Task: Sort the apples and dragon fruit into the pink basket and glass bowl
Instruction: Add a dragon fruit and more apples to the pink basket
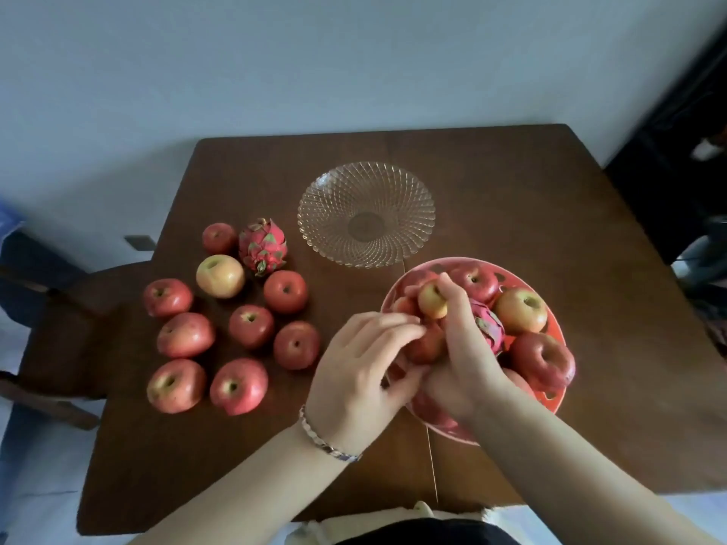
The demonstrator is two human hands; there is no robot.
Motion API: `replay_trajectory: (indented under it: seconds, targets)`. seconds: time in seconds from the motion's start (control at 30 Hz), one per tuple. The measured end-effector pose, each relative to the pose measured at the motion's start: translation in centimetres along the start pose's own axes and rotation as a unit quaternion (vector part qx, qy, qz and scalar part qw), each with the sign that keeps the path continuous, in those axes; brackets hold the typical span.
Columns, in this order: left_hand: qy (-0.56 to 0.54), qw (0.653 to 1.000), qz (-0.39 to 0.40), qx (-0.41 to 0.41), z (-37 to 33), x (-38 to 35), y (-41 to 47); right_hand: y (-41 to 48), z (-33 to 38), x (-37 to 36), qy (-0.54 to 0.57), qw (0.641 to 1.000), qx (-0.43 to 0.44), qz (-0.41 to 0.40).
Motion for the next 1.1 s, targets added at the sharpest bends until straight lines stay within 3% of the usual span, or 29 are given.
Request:
replay_trajectory:
  seconds: [0.1, 0.17, 0.2, 0.27, 0.33, 0.43, 0.5, 0.6, 0.73, 0.77, 0.83, 1.03, 1.1]
  targets:
    - [0.003, 0.998, 0.054, -0.018, -1.5, -3.7, 0.1, -0.9, 3.0, 3.8, -0.118, 0.992, 0.007, -0.042]
    - [-0.001, 0.996, 0.085, -0.008, -1.7, -5.2, 0.2, -0.9, 7.3, 6.5, -0.291, 0.949, 0.096, -0.07]
    - [-0.003, 0.995, 0.101, 0.005, -1.5, -5.8, 0.3, -0.8, 10.0, 7.3, -0.411, 0.896, 0.154, -0.07]
    - [-0.002, 0.991, 0.127, 0.038, -0.5, -6.8, 0.4, 0.0, 14.0, 7.7, -0.618, 0.745, 0.246, -0.043]
    - [0.011, 0.988, 0.14, 0.067, 0.6, -7.7, 0.3, 1.4, 15.8, 8.4, -0.725, 0.636, 0.262, -0.022]
    - [0.023, 0.983, 0.148, 0.102, 1.6, -8.3, 0.2, 3.9, 15.8, 9.7, -0.816, 0.542, 0.201, -0.029]
    - [0.033, 0.983, 0.145, 0.108, 1.8, -8.4, 0.4, 5.2, 15.7, 10.0, -0.845, 0.5, 0.185, -0.031]
    - [0.041, 0.982, 0.141, 0.116, 1.9, -8.5, 1.0, 6.1, 15.6, 10.2, -0.839, 0.512, 0.179, -0.028]
    - [0.056, 0.978, 0.153, 0.13, 1.8, -9.9, 2.3, 5.2, 15.9, 10.0, -0.748, 0.623, 0.228, 0.002]
    - [0.067, 0.976, 0.164, 0.126, 1.6, -10.7, 2.9, 4.6, 16.2, 10.0, -0.733, 0.636, 0.242, 0.004]
    - [0.102, 0.967, 0.204, 0.117, 1.0, -12.8, 4.0, 3.2, 16.6, 10.1, -0.737, 0.623, 0.263, 0.005]
    - [0.22, 0.908, 0.343, 0.091, 0.9, -18.8, 4.2, 1.1, 14.4, 10.9, -0.821, 0.505, 0.265, -0.019]
    - [0.226, 0.902, 0.357, 0.09, 1.2, -19.1, 4.0, 1.1, 14.0, 10.8, -0.825, 0.49, 0.28, -0.024]
Point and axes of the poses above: each hand's wrist, its own y-axis towards the middle knuckle, its own x-axis out of the back of the hand, z = x × y, the point moved 10 cm from there along y, towards the middle knuckle, and after that the axes turned 14 degrees about x, right-handed, at the moved point
